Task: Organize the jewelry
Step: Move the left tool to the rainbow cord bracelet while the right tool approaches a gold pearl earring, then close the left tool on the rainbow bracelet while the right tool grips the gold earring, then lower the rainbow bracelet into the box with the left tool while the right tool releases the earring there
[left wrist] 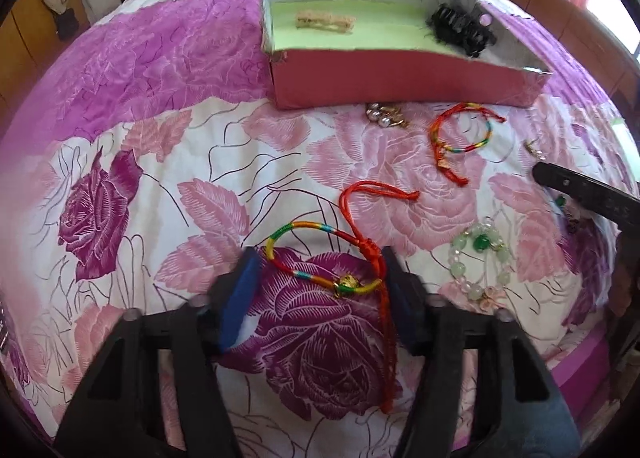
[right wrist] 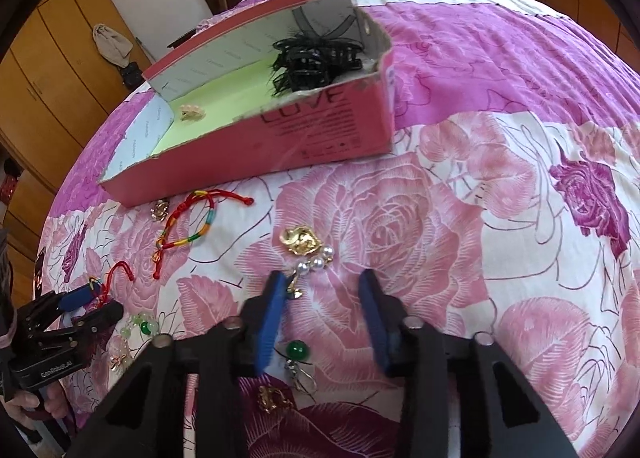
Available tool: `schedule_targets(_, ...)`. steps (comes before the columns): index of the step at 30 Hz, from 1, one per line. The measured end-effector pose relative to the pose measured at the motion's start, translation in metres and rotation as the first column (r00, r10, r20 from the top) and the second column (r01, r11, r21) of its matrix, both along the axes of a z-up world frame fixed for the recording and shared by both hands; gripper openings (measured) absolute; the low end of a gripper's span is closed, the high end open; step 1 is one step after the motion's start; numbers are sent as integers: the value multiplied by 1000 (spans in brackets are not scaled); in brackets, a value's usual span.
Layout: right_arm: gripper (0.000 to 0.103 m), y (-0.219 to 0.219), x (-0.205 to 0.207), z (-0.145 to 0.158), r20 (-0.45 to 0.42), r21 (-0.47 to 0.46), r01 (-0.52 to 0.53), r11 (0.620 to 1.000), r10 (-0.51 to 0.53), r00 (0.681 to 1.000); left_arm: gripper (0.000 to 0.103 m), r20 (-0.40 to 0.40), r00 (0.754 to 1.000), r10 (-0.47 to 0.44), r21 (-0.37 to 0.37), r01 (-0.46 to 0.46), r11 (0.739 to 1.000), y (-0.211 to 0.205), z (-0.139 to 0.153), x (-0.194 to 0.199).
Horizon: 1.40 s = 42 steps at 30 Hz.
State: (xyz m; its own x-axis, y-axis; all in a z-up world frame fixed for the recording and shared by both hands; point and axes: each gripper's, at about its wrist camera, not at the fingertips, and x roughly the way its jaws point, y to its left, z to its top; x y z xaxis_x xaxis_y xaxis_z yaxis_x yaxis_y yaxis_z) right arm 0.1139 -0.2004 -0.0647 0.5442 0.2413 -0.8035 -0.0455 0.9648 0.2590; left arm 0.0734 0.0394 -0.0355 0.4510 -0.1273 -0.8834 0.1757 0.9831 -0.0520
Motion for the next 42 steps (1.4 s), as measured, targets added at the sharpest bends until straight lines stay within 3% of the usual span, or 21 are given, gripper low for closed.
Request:
schedule_targets(2,24,-3,-2,1,3,1,6,1000,-6,1000,34,21,1000,-14,2,14,1000,4,4,-7)
schedule_targets(4,15,-5,-3,1,7,8,10,1000,-10,1000,20,35,999,-22,-9,22,1000,7,8,-13)
schedule_targets(7,10,-9,-6,2,17,28,15,1000,-16,1000,5,48,998,-27,-43,29,999,11,14,-17)
schedule_targets(9,10,-11,-8,3,25,34,16,999,-17,1000,0,52,998,-30,-60,33,998,11,16,-17)
schedule_targets(28,9,-9,-42,46,175,57,-26,998,15,984,0,150,988,-33,-122,52,991,2,51,-23)
schedule_targets(42,9,-4,-69,91,306,46,-45,998,29,952,0,242,970,-25,-152,63,986,-7,83,-24)
